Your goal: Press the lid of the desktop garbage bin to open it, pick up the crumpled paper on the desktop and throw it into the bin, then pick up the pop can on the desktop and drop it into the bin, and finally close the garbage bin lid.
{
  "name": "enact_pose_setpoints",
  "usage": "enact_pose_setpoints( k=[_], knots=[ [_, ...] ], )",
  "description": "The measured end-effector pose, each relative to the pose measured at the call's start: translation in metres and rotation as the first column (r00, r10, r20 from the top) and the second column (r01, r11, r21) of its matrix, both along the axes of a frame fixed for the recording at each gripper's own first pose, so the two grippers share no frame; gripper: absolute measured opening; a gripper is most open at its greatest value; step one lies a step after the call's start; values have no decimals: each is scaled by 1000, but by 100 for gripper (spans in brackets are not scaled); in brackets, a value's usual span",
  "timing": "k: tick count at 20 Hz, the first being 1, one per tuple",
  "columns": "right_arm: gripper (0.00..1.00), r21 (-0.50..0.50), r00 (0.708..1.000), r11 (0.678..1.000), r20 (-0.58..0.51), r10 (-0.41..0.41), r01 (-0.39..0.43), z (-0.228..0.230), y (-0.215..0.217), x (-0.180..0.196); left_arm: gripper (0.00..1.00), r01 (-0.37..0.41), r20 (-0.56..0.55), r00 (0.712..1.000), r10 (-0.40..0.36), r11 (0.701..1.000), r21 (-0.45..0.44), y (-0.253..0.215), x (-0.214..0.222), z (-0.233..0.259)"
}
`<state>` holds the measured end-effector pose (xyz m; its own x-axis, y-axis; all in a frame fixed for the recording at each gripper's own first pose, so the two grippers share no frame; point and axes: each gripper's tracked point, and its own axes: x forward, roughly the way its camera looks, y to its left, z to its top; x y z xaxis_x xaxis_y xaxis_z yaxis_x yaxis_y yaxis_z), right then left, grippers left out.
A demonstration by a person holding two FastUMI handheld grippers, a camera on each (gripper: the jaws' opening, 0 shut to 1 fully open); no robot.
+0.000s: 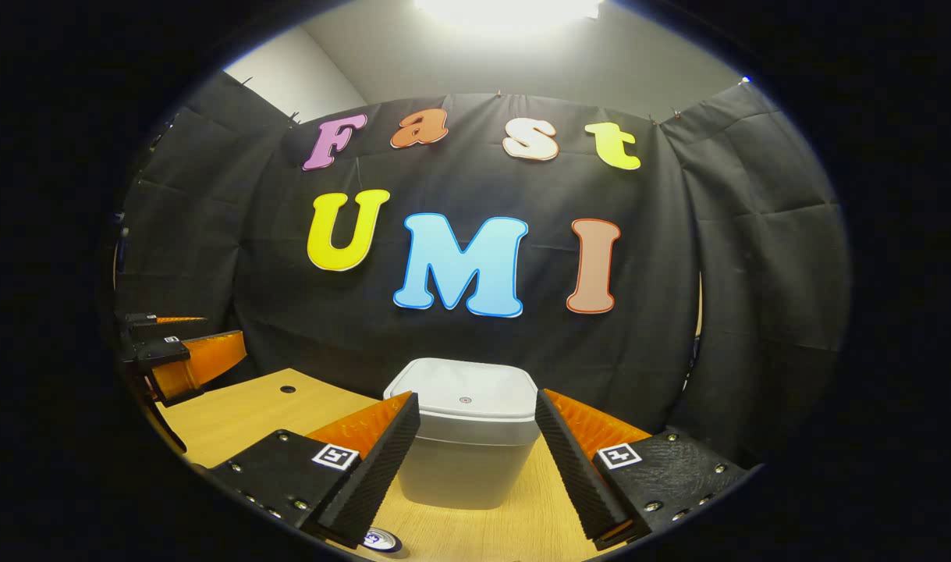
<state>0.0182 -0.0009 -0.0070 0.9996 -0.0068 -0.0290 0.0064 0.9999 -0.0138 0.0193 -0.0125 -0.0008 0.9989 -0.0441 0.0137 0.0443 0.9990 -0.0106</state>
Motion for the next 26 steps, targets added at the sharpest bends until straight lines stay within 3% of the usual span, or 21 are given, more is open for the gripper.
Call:
enact_pose_setpoints(
  k=[3, 5, 8, 9, 12, 13, 14, 16, 17, 22, 23, 26],
  knots=[
    [93, -4, 1000, 1000, -6, -14, 14, -1, 0, 2, 96, 9, 4, 1000, -9, 1000, 6, 1, 2, 0],
    [77, 1, 1000, 1000, -11, -16, 16, -2, 2, 3, 97, 16, 10, 1000, -16, 1000, 11, 1, 5, 1],
    [70, 27, 999, 999, -18, -34, 34, -3, 0, 10, 97, 25, 13, 1000, -25, 999, 20, 3, 5, 0],
    [52, 50, 999, 998, -16, -36, 37, -1, 0, 11, 96, 29, 6, 1000, -29, 999, 20, 3, 7, -3],
    [49, 74, 999, 996, -27, -41, 43, -8, 4, 17, 97, 39, -11, 999, -39, 999, 13, 6, 7, -10],
    [38, 76, 998, 995, -26, -61, 62, -7, 2, 24, 96, 41, -13, 999, -41, 999, 11, 7, 7, -11],
    [33, 72, 998, 996, -24, -54, 56, -8, 3, 25, 97, 42, -13, 999, -42, 999, 9, 7, 9, -11],
    [33, 48, 996, 996, -42, -79, 81, -11, 1, 30, 96, 46, -17, 999, -45, 999, 1, 7, 10, -13],
    [2, 57, 997, 995, -23, -80, 81, -17, -1, 33, 97, 46, -17, 999, -46, 999, -2, 7, 10, -13],
    [6, 42, 997, 998, -61, -44, 46, -23, 9, 52, 97, 45, -25, 999, -45, 999, 1, 8, 11, -18],
    [1, 48, 997, 998, -59, -43, 46, -20, 5, 51, 97, 41, -26, 999, -41, 999, 3, 10, 11, -18],
    [1, 82, 996, 996, -85, -36, 43, -28, 6, 76, 97, 32, -31, 999, -32, 999, 0, 13, 14, -20]
  ],
)
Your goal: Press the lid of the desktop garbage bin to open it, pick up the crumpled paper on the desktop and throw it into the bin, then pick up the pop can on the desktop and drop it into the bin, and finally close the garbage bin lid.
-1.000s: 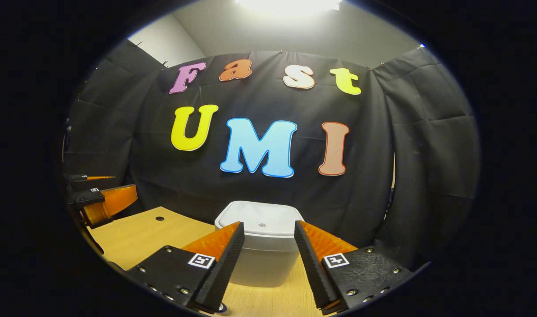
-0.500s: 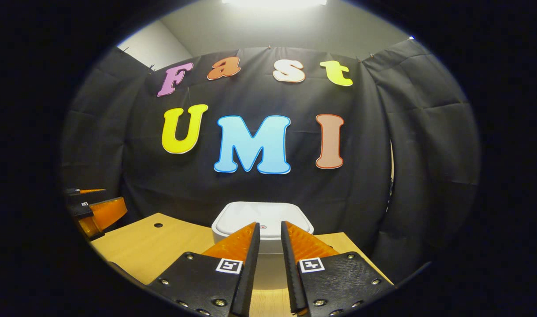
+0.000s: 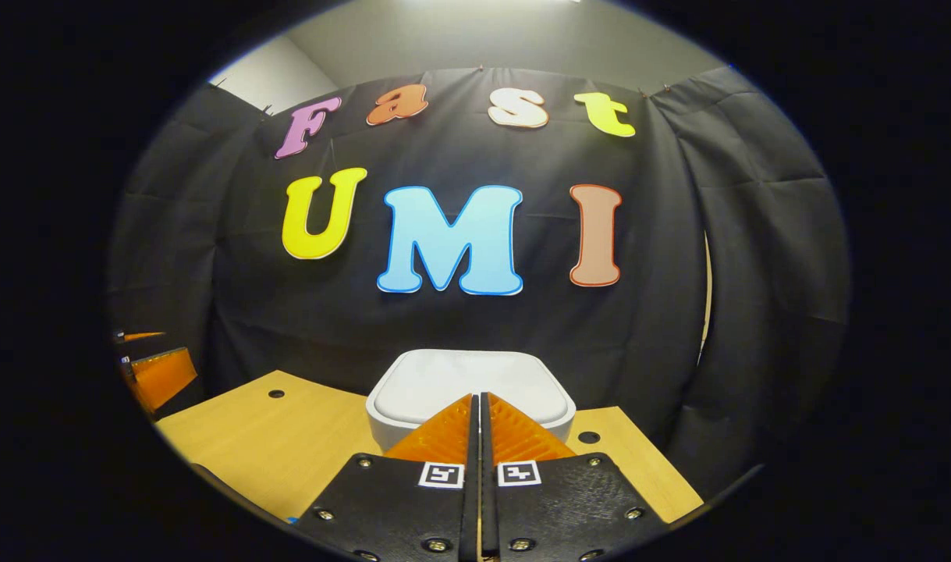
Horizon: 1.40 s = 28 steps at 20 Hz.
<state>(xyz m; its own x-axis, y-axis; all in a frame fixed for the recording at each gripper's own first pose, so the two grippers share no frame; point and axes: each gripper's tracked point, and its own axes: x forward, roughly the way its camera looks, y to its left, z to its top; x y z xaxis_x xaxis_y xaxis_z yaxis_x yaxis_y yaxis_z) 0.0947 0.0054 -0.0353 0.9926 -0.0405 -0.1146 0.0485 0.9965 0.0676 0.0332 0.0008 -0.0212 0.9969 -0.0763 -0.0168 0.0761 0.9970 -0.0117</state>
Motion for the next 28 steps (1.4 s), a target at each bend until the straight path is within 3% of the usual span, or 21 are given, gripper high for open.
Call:
enact_pose_setpoints(
  k=[5, 15, 20, 28],
  knots=[
    [2, -35, 998, 999, -67, 16, -19, -14, -4, 30, 97, -19, -17, 1000, 19, 1000, -6, 8, -1, -7],
    [1, -42, 988, 998, -144, 49, -55, -33, 1, 40, 96, -46, -48, 998, 45, 999, -22, 24, 1, -18],
    [2, -6, 991, 999, -128, 50, -51, -35, 0, 40, 96, -55, -59, 997, 54, 998, -24, 27, 4, -23],
    [1, 8, 994, 998, -87, 58, -58, -3, 5, 46, 97, -77, -62, 995, 75, 997, -25, 31, 0, -25]
  ],
)
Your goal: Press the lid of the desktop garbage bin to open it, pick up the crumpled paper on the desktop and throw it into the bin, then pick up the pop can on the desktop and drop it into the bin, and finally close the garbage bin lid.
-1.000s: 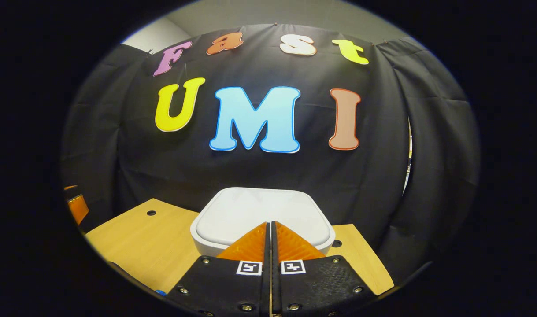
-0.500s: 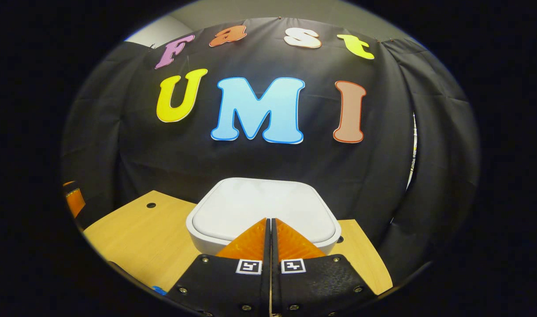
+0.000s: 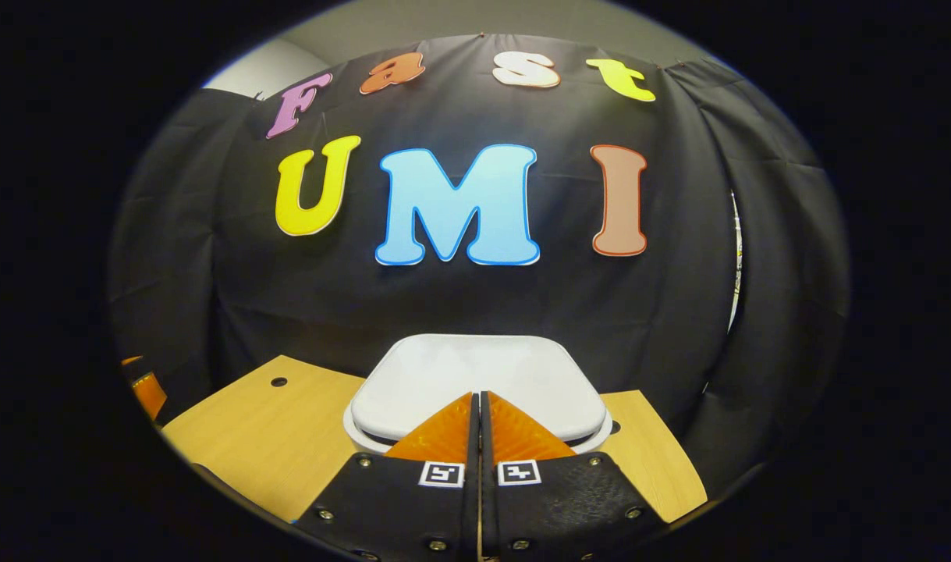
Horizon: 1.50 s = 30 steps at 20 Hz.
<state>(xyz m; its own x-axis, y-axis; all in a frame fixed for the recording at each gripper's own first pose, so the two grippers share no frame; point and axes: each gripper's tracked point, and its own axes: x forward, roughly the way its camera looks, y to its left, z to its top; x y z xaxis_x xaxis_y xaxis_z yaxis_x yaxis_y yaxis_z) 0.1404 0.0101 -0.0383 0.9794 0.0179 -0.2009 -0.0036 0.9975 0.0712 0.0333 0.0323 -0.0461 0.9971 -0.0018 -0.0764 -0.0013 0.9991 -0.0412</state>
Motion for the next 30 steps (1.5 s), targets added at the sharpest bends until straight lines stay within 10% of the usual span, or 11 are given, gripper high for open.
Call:
enact_pose_setpoints(
  k=[17, 30],
  knots=[
    [1, -47, 984, 999, 177, 12, -4, 59, 2, -52, 96, -6, -166, 986, -6, 998, -69, 3, -27, -84],
    [11, -86, 985, 996, 167, 39, -24, 40, 14, -105, 96, 99, -485, 867, -117, 993, -62, -37, -55, -234]
  ],
)
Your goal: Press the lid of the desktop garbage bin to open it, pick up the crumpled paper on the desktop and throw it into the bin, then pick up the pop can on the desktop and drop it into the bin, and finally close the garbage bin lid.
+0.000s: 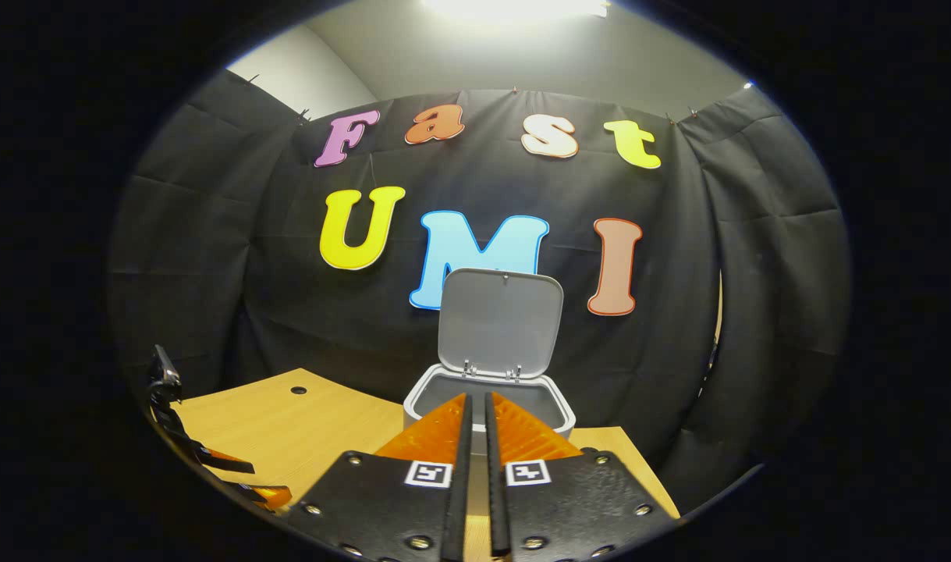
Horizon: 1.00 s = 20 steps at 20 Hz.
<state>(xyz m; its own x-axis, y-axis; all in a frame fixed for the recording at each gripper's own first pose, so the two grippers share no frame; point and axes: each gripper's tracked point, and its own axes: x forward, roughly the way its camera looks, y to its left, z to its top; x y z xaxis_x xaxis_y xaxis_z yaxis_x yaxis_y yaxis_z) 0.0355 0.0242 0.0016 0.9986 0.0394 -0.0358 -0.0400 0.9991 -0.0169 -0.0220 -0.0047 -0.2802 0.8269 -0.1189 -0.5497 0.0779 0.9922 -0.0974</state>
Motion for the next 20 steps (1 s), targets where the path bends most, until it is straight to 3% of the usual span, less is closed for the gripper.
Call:
enact_pose_setpoints(
  k=[2, 3, 6, 8, 10, 13, 19, 20],
  knots=[
    [20, 12, 1000, 1000, -14, 4, -4, -7, 1, -5, 96, 20, -33, 999, -19, 1000, 13, -4, -2, -15],
    [35, 19, 1000, 1000, -23, 2, -2, -10, 1, -6, 96, 27, -50, 998, -26, 999, 18, -6, -4, -21],
    [32, 39, 1000, 999, -30, 1, 0, -14, 0, -10, 96, 43, -87, 995, -41, 999, 28, -9, -6, -39],
    [58, 55, 1000, 999, -27, 1, 0, -15, 1, -12, 96, 55, -107, 993, -51, 998, 35, -13, -10, -49],
    [61, 61, 1000, 998, -30, 0, 2, -17, 1, -14, 96, 65, -129, 990, -59, 997, 40, -14, -11, -58],
    [97, 90, 999, 996, -38, 3, 0, -21, 1, -17, 96, 83, -152, 986, -74, 995, 57, -17, -11, -74],
    [96, 117, 997, 993, -73, -9, 17, -31, -2, -23, 95, 109, -187, 978, -95, 992, 64, -22, -14, -94],
    [96, 113, 997, 993, -78, -10, 19, -34, -4, -24, 91, 111, -194, 976, -97, 992, 62, -21, -15, -96]
  ],
)
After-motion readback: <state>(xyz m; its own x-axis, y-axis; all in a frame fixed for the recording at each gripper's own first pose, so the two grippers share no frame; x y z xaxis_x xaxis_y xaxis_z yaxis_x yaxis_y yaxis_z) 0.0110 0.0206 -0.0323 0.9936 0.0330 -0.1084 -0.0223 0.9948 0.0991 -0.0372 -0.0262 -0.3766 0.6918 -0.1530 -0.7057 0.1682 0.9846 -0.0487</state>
